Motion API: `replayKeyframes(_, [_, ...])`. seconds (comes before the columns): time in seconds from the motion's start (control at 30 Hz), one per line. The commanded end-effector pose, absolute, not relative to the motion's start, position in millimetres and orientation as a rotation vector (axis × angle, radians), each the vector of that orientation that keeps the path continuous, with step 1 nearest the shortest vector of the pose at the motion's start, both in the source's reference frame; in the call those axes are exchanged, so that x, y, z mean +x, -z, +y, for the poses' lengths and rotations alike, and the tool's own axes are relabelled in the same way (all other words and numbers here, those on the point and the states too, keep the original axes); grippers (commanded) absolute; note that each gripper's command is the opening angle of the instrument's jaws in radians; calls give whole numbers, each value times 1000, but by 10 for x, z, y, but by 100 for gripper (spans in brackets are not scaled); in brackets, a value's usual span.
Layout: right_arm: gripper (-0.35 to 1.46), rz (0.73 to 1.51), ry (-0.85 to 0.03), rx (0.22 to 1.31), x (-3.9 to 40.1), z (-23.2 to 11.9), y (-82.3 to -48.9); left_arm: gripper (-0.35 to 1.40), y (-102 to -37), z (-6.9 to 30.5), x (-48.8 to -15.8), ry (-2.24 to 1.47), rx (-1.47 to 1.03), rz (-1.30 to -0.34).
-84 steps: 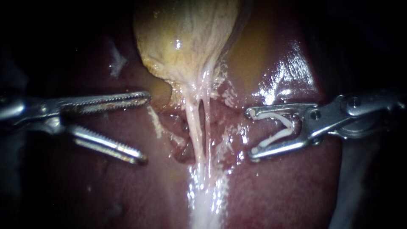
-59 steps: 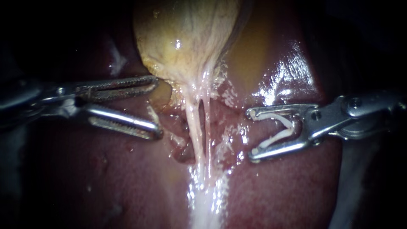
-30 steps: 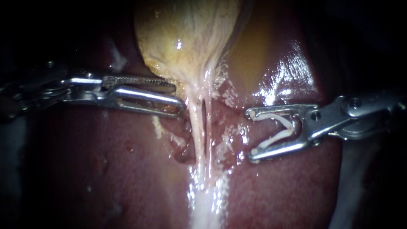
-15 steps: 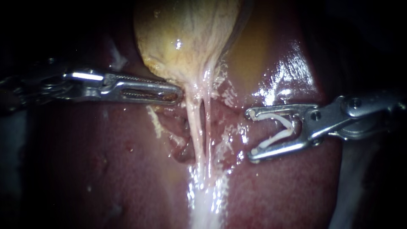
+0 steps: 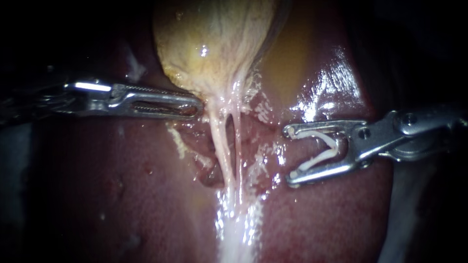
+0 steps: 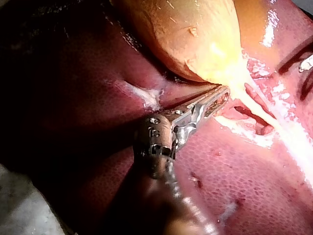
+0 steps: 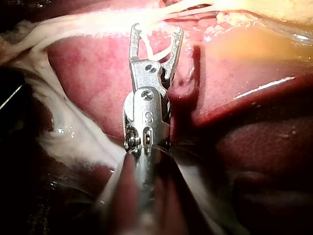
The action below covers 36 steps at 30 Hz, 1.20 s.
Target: Grabbing gallbladder
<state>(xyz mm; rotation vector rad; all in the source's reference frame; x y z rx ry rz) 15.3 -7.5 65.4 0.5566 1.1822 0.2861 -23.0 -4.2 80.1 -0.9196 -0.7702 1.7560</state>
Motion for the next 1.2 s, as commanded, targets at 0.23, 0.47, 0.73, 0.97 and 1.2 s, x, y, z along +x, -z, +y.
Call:
replayKeyframes(0.23, [49,1182,-286,557,152,-75,-655,-35,-771,-38,-213,-1750,-918,-781])
replayKeyframes(0.47, [49,1182,-285,557,151,-75,-655,-35,-754,-34,-202,-1745,-915,-775])
replayKeyframes(0.73, [49,1182,-286,557,151,-74,-655,-35,-736,-28,-198,-1733,-920,-775])
replayKeyframes(0.97, [49,1182,-286,556,151,-74,-655,-35,-737,-29,-198,-1733,-920,-774])
replayKeyframes(1.2, [49,1182,-286,556,151,-74,-655,-35,-737,-29,-199,-1733,-920,-774])
